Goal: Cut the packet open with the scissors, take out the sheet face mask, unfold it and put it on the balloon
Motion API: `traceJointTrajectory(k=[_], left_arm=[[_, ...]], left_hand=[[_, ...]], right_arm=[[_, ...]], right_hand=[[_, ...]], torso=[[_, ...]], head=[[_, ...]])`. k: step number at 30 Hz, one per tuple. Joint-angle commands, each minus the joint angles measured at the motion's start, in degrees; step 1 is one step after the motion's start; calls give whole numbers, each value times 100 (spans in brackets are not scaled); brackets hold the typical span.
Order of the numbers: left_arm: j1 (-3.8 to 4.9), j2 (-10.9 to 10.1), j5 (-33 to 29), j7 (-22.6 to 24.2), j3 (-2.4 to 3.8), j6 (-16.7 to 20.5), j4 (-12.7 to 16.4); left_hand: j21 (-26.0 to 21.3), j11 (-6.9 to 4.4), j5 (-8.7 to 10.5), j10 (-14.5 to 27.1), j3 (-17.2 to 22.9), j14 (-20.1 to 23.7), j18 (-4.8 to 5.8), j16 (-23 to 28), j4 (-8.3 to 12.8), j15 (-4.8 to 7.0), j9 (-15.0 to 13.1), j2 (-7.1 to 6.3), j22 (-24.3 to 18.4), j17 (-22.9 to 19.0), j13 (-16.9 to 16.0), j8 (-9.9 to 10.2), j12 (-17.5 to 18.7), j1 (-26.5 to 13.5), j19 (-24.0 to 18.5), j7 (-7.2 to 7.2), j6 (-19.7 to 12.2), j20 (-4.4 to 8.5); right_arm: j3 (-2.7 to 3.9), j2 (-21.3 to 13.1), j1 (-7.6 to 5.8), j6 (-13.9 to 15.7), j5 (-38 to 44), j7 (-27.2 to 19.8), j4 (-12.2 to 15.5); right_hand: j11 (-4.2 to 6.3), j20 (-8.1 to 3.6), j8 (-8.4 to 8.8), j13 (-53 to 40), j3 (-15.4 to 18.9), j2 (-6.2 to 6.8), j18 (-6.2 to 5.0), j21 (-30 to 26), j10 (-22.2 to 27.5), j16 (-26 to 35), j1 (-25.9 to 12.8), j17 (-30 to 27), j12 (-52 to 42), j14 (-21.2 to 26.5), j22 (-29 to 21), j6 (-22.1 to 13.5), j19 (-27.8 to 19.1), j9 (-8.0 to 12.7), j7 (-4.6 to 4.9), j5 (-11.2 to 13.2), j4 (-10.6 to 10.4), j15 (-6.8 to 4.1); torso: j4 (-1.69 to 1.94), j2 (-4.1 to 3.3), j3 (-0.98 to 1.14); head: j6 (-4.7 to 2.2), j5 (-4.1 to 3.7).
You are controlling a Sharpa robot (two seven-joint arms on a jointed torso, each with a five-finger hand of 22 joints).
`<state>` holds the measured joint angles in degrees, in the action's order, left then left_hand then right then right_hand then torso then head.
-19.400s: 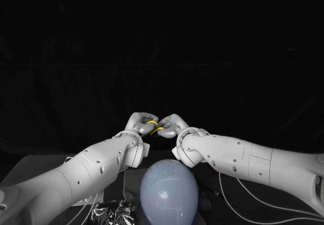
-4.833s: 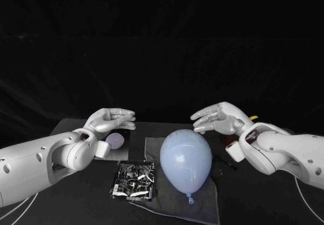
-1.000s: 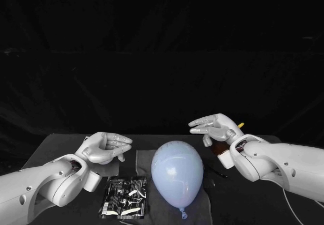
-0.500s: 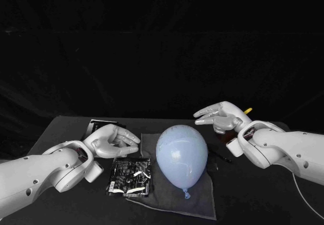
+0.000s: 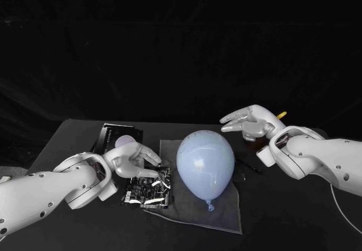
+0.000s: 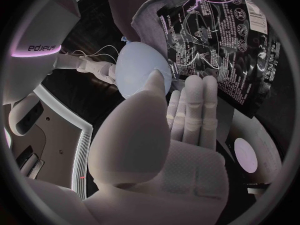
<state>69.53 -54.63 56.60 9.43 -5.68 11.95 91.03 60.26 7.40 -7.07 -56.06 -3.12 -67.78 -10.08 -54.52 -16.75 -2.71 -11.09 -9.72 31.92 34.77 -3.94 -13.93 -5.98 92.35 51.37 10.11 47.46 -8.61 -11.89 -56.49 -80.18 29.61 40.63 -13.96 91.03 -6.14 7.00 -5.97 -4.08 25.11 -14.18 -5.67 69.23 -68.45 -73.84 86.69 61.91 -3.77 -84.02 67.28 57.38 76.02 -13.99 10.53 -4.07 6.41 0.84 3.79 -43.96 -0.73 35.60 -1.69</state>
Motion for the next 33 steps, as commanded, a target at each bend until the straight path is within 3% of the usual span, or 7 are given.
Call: traceJointTrajectory(k=[1, 10, 27, 33], left_arm=[[-10, 57, 562, -268, 4, 86, -38], [-20, 164, 677, -392, 4, 162, -118], [-29, 306, 1065, -1004, 4, -218, -201], [-31, 346, 1098, -1048, 4, -290, -223]], left_hand=[[43, -12, 137, 206, -214, -9, -51, -50, -13, -15, 7, 17, 20, -64, 13, 40, -35, 5, -46, -33, -124, 9], [73, -40, 344, 456, -331, -3, -54, -104, -22, 58, 21, -35, 28, -160, 9, 84, -114, 9, -66, -94, -301, 55], [127, -42, 376, 517, -324, -71, -44, -193, -20, 68, 7, -11, 79, -186, -1, 37, -193, 32, -12, -55, -263, 79], [132, -32, 380, 602, -313, -70, -47, -216, -20, 84, 9, -6, 70, -210, 4, 35, -214, 56, -13, -128, -287, 87]], right_arm=[[4, 17, -1, -14, 165, 59, 12], [3, 27, -1, -33, 170, 65, 9], [3, 31, 0, -63, 171, 81, 23], [3, 25, 0, -79, 171, 91, 30]], right_hand=[[-5, 8, 5, 4, 145, 19, 22, 31, 68, -29, -55, 13, 19, -110, 12, -45, -26, 3, -6, 30, 38, 46], [-7, 22, -11, -5, 139, -15, 62, 212, 88, -165, -66, 194, 5, -149, 208, -33, 80, -4, -8, 34, 54, 53], [-11, 33, -19, -15, 146, -22, 78, 309, 98, -266, -94, 298, -3, -174, 311, -39, 125, -7, -3, 49, 76, 60], [-12, 35, -21, -18, 146, -23, 88, 356, 97, -300, -104, 341, -7, -182, 362, -39, 152, -8, -3, 63, 79, 61]], torso=[[-6, -5, 1], [4, 3, 0], [-6, 1, 4], [-6, -2, 0]], head=[[50, 68], [96, 89], [91, 92], [83, 84]])
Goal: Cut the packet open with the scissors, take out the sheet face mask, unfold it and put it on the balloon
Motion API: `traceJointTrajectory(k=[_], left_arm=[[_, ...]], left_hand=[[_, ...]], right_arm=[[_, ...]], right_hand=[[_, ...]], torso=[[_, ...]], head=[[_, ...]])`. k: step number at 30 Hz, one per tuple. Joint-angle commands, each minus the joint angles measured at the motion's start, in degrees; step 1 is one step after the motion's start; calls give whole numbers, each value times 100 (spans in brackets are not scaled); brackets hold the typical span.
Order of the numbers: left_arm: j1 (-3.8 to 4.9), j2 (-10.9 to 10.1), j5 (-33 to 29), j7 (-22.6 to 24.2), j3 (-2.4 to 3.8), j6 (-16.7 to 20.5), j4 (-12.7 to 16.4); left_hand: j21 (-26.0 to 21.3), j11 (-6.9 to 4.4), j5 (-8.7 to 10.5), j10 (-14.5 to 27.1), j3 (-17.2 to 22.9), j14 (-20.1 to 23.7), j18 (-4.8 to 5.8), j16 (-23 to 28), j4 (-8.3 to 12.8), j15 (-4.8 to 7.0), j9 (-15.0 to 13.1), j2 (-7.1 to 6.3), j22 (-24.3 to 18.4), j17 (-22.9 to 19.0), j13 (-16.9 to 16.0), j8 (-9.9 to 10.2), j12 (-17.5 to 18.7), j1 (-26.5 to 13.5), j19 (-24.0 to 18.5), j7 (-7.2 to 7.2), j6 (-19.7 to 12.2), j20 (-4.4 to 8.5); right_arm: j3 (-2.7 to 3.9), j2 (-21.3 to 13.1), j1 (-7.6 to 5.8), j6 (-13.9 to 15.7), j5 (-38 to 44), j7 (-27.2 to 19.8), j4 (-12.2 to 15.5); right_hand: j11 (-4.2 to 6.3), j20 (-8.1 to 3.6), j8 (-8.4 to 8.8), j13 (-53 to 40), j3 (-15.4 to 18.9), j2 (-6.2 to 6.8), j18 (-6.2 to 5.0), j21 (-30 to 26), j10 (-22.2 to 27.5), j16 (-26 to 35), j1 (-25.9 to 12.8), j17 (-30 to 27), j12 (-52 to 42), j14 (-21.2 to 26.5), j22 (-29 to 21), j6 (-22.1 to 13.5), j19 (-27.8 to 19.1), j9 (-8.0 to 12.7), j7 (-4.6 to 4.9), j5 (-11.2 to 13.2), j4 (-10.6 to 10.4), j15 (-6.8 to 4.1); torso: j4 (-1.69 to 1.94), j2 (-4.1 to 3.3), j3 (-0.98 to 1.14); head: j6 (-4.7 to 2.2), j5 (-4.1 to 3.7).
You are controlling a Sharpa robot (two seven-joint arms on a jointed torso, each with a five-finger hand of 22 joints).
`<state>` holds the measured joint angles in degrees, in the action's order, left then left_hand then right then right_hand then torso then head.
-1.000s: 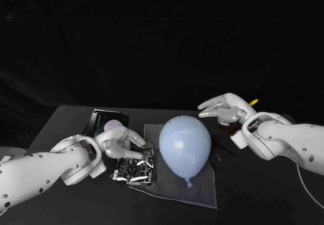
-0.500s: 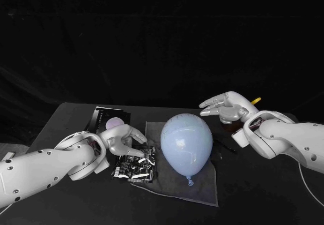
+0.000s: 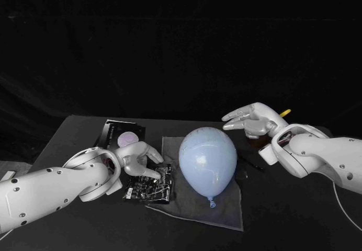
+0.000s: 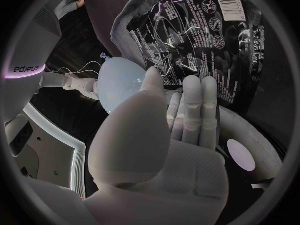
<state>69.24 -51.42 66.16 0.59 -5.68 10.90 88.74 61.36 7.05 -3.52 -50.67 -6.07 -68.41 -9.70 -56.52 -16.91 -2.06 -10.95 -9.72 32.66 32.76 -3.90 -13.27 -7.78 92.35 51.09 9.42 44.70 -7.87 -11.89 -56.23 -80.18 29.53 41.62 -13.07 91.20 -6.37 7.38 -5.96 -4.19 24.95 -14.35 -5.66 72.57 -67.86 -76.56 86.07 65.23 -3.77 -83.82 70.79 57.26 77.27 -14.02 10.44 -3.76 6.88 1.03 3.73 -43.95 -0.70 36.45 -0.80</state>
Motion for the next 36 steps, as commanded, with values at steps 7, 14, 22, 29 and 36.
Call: traceJointTrajectory(k=[7, 14, 22, 29, 36], left_arm=[[-4, 46, 149, -175, 3, -270, 29], [-4, 44, 160, -166, 4, -372, 60], [-4, 88, 508, -183, 4, -354, 54], [-5, 131, 909, -228, 3, -281, 43], [-7, 164, 1286, -261, 2, -161, 50]], left_hand=[[26, -1, 27, 80, -3, -6, -85, -26, -2, 28, -5, 18, -2, -21, -2, -31, -55, 65, 18, -84, -22, 20], [153, -53, 41, -72, 105, -40, -51, -115, 19, 43, -64, 222, 185, -95, -32, -207, -314, 143, 167, -130, 250, 45], [395, -37, 47, -219, 111, -127, 20, -246, 34, -13, -88, 338, 566, -136, -26, -316, -483, 222, 452, -148, 479, 24], [529, -15, 53, -288, 82, -176, 51, -323, 36, -38, -70, 341, 773, -148, -33, -300, -566, 263, 604, -107, 471, -2], [889, -62, 54, -575, 111, -352, 141, -548, 62, 3, -68, 530, 1356, -86, -77, -370, -818, 518, 1019, -162, 643, 20]], right_arm=[[3, 1, -1, -91, 73, 8, 15], [3, -2, -1, -109, 72, 10, 18], [3, 8, -1, -132, 69, 16, 16], [3, 16, -1, -139, 67, 15, 16], [3, 20, -1, -142, 61, 8, 17]], right_hand=[[11, -2, -24, -10, 162, -8, 91, 42, 35, -43, -47, 23, -9, -205, 32, -26, 36, -6, 5, 39, 36, 42], [12, 0, -26, -12, 161, -11, 93, 54, 33, -53, -52, 31, -10, -207, 44, -25, 41, -7, 4, 44, 38, 42], [13, 0, -29, -14, 160, -15, 90, 47, 29, -57, -55, 30, -13, -207, 36, -23, 33, -8, 3, 48, 40, 42], [18, 1, -38, -20, 156, -33, 94, 73, 13, -80, -57, 49, -21, -208, 65, -14, 43, -12, -3, 53, 48, 40], [22, 1, -42, -23, 155, -44, 94, 80, 3, -89, -56, 54, -24, -208, 72, -10, 43, -14, -6, 53, 54, 38]], torso=[[2, -1, -1], [5, 2, -2], [2, -4, -1], [-1, -4, 0], [1, 0, 1]], head=[[0, -19], [6, -25], [24, -29], [29, -32], [37, -29]])
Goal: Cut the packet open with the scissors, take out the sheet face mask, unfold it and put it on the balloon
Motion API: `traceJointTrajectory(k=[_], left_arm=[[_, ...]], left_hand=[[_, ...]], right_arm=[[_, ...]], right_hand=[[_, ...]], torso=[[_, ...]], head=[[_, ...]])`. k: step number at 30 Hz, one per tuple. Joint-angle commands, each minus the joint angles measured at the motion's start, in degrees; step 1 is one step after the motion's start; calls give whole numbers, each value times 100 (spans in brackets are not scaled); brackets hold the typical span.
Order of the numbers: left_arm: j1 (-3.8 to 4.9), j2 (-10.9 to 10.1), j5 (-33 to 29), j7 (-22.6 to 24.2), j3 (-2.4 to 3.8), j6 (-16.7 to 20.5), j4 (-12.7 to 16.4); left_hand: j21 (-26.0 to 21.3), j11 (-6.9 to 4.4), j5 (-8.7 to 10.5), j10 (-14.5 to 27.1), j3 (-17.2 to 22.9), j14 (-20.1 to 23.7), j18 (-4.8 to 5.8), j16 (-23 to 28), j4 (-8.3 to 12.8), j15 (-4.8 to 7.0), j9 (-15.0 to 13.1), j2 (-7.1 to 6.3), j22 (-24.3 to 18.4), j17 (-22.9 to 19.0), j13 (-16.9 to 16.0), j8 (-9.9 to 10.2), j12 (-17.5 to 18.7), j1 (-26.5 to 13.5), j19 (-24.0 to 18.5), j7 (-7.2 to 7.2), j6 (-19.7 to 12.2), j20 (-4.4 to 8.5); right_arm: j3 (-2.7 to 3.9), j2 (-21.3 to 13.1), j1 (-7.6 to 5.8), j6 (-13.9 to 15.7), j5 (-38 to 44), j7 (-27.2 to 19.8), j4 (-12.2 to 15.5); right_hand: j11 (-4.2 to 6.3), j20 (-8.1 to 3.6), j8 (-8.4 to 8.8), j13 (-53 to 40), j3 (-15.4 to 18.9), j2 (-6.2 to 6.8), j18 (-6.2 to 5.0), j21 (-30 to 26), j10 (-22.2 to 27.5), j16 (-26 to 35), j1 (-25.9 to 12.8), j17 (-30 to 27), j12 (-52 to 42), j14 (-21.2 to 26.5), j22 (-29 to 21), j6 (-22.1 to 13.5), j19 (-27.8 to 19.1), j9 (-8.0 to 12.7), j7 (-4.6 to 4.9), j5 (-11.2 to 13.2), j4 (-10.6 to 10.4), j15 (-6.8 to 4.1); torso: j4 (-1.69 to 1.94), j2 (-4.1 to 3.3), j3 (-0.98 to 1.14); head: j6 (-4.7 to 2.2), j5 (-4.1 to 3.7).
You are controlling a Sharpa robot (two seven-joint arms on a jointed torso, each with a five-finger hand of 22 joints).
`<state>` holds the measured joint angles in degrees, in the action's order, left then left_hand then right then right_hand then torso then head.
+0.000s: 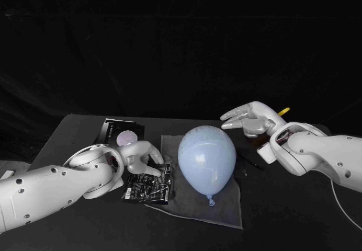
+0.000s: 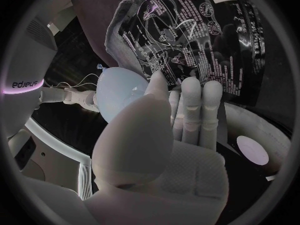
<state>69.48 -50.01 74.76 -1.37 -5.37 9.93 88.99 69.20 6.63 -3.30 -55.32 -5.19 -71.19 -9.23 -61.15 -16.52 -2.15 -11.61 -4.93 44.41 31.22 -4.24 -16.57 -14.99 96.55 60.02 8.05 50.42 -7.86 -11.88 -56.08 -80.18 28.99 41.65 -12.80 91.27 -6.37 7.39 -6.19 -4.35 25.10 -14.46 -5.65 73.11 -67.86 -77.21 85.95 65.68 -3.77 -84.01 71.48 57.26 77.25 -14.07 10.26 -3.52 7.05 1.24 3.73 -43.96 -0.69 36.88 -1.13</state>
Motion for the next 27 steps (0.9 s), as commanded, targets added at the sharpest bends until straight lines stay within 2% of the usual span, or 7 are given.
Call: traceJointTrajectory(k=[1, 7, 10, 14, 15, 22, 27], left_arm=[[-31, 25, 463, -63, -29, -44, 28], [-40, 29, 652, 10, -29, 97, 52], [-44, 30, 691, 68, -29, 197, 62], [-50, 27, 724, 159, -29, 366, 67], [-51, 25, 729, 177, -29, 414, 68], [-54, 10, 740, 269, -29, 635, 78], [-55, -18, 710, 317, -28, 684, 127]], left_hand=[[156, -32, 33, -153, 36, -122, 106, -148, 25, 22, -2, 80, 261, 141, -49, -55, -128, 154, 184, -32, 106, 29], [582, -202, 42, -640, 291, -532, 227, -683, 28, 171, -37, 349, 984, 892, -74, -242, -335, 703, 670, -122, 548, 158], [714, -310, 40, -878, 451, -641, 264, -810, 41, 263, -65, 418, 1207, 1086, -95, -325, -407, 888, 813, -130, 760, 239], [809, -405, 36, -1079, 645, -711, 290, -876, 74, 347, -94, 430, 1367, 1198, -131, -394, -478, 991, 908, -150, 951, 316], [840, -427, 35, -1124, 756, -728, 299, -888, 91, 370, -98, 418, 1418, 1220, -143, -403, -490, 1000, 936, -164, 1006, 344], [924, -479, 45, -1232, 1322, -796, 323, -901, -1, 418, -110, 191, 1556, 1246, -213, -394, -502, 813, 995, -193, 1192, 406], [959, -497, 49, -1278, 2001, -842, 333, -907, 6, 430, -152, -41, 1626, 1259, -294, -383, -503, 557, 1033, -207, 1274, 425]], right_arm=[[2, 7, -1, -88, 58, -21, 11], [2, 14, 0, -90, 52, -30, 9], [2, 16, 1, -91, 50, -33, 8], [2, 20, 2, -94, 47, -34, 5], [2, 22, 2, -95, 46, -34, 4], [2, 35, 4, -93, 32, -41, -2], [2, 30, 4, -87, 26, -48, 3]], right_hand=[[22, -1, -19, -7, 141, -32, 94, 27, 4, -24, -45, 10, -24, -188, 3, -10, 45, -9, 12, 29, 37, 18], [24, -1, -21, -9, 140, -39, 93, 30, -3, -27, -44, 7, -27, -187, 6, -10, 44, -10, 10, 29, 42, 17], [27, -2, -22, -12, 140, -49, 94, 37, -13, -32, -44, 8, -31, -186, 14, -11, 46, -11, 8, 30, 46, 15], [29, -2, -23, -15, 140, -56, 97, 49, -22, -38, -44, 13, -34, -186, 28, -11, 52, -11, 6, 30, 49, 13], [36, -4, -27, -18, 135, -84, 96, 56, -35, -47, -30, 15, -37, -184, 35, -11, 50, -13, 0, 19, 65, 9], [42, -9, -31, -20, 139, -131, 97, 71, -48, -65, -6, 19, -34, -178, 54, -14, 46, -14, -4, -19, 101, 3], [39, -10, -34, -23, 152, -130, 96, 72, -57, -68, -38, 8, -33, -173, 57, -16, 38, -16, -1, 17, 98, 5]], torso=[[1, 2, 0], [6, 7, -1], [6, 3, -3], [6, 3, -2], [4, 1, -2], [3, 2, -1], [3, 4, -1]], head=[[-6, 4], [-4, 13], [12, 25], [42, 34], [69, 32], [79, 26], [84, 24]])
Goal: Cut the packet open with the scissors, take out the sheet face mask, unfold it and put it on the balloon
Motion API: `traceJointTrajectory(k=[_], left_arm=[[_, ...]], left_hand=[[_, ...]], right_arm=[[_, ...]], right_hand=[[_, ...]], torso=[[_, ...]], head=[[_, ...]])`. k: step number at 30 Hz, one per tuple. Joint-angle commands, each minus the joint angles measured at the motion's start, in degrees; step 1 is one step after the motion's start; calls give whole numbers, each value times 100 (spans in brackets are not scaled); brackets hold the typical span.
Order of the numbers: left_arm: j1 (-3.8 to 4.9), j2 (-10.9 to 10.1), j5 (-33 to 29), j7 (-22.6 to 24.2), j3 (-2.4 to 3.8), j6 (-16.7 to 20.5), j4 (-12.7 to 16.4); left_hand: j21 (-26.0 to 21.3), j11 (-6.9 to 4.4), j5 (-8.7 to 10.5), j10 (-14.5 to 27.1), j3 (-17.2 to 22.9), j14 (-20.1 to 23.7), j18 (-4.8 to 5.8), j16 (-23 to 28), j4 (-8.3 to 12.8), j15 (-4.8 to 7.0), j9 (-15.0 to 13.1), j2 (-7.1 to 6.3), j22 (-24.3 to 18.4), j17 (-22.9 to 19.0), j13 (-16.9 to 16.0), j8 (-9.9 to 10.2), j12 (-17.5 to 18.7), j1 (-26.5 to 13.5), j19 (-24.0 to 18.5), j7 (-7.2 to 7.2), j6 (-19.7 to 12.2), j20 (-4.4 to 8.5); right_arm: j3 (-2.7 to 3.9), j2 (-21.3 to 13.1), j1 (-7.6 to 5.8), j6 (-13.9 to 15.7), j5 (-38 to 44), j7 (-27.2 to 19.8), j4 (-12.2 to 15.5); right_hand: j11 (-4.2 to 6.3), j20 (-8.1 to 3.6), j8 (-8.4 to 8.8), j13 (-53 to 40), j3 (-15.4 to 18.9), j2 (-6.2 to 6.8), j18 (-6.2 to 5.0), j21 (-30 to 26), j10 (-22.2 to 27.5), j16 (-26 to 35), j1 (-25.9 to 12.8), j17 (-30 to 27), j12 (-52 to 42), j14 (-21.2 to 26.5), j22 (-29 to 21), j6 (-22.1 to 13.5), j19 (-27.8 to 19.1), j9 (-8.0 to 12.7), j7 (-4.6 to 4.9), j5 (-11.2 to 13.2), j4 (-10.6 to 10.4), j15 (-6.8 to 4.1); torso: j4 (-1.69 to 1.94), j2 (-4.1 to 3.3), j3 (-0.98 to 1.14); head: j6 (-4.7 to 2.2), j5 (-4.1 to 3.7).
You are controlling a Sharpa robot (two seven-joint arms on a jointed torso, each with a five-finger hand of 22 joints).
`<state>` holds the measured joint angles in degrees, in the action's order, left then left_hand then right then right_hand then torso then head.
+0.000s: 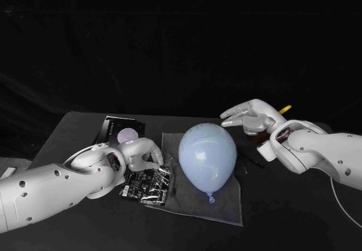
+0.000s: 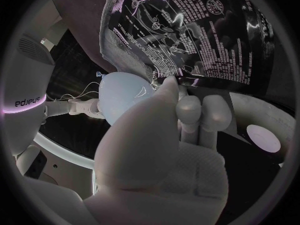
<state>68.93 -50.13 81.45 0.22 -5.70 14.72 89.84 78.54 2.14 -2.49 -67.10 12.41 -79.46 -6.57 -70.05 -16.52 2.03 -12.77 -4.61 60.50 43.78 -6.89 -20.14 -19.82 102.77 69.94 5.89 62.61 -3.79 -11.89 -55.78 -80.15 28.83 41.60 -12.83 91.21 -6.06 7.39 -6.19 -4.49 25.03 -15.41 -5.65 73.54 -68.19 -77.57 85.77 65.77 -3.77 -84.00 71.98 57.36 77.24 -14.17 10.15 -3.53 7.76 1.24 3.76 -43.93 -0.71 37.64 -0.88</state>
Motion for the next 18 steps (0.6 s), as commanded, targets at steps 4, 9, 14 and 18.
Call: traceJointTrajectory(k=[4, 9, 14, 18], left_arm=[[0, -77, -140, 224, 10, 163, 146], [11, -249, -517, 259, 62, -57, 341], [90, -397, -860, 293, 122, -492, 424], [229, -481, -1144, 295, 146, -838, 416]], left_hand=[[30, -43, -34, -104, 782, -27, 68, -13, 33, 13, -108, -297, 24, -3, -103, -28, -25, -266, 41, 9, 58, 19], [29, -6, -32, -51, 1369, -50, 70, -50, 74, -13, -282, -342, 31, 66, -195, -57, -18, -564, 46, 29, -58, 2], [-26, 14, -23, 11, 1646, -10, 52, -55, 226, -33, -591, -309, -67, 55, -274, -205, -27, -786, -24, 43, -246, -19], [-40, 16, -22, 24, 1748, 6, 51, -64, 315, -35, -831, -271, -72, 58, -332, -335, -50, -945, -23, 38, -365, -23]], right_arm=[[2, -7, 2, -67, 21, -50, 10], [2, -3, 2, -65, 11, -56, 6], [2, 8, 2, -60, -3, -62, -5], [2, 20, 3, -59, -15, -68, -12]], right_hand=[[7, -10, -35, -9, 161, -33, 98, 36, -27, -33, -30, -5, -34, -172, 15, -27, 43, -6, 11, 24, 25, 5], [7, -10, -35, -10, 162, -31, 97, 37, -29, -39, -40, 2, -34, -172, 16, -28, 41, -7, 12, 30, 23, 6], [6, -9, -36, -11, 162, -30, 93, 25, -32, -35, -56, -12, -34, -168, 3, -29, 28, -7, 12, 35, 19, 7], [7, -9, -38, -12, 157, -42, 94, 27, -35, -34, -62, -19, -34, -165, 7, -29, 27, -8, 11, 39, 17, 7]], torso=[[0, -1, 1], [3, 0, 0], [0, 5, 1], [-4, 1, 1]], head=[[-16, -4], [-38, 5], [-36, 14], [-37, 36]])
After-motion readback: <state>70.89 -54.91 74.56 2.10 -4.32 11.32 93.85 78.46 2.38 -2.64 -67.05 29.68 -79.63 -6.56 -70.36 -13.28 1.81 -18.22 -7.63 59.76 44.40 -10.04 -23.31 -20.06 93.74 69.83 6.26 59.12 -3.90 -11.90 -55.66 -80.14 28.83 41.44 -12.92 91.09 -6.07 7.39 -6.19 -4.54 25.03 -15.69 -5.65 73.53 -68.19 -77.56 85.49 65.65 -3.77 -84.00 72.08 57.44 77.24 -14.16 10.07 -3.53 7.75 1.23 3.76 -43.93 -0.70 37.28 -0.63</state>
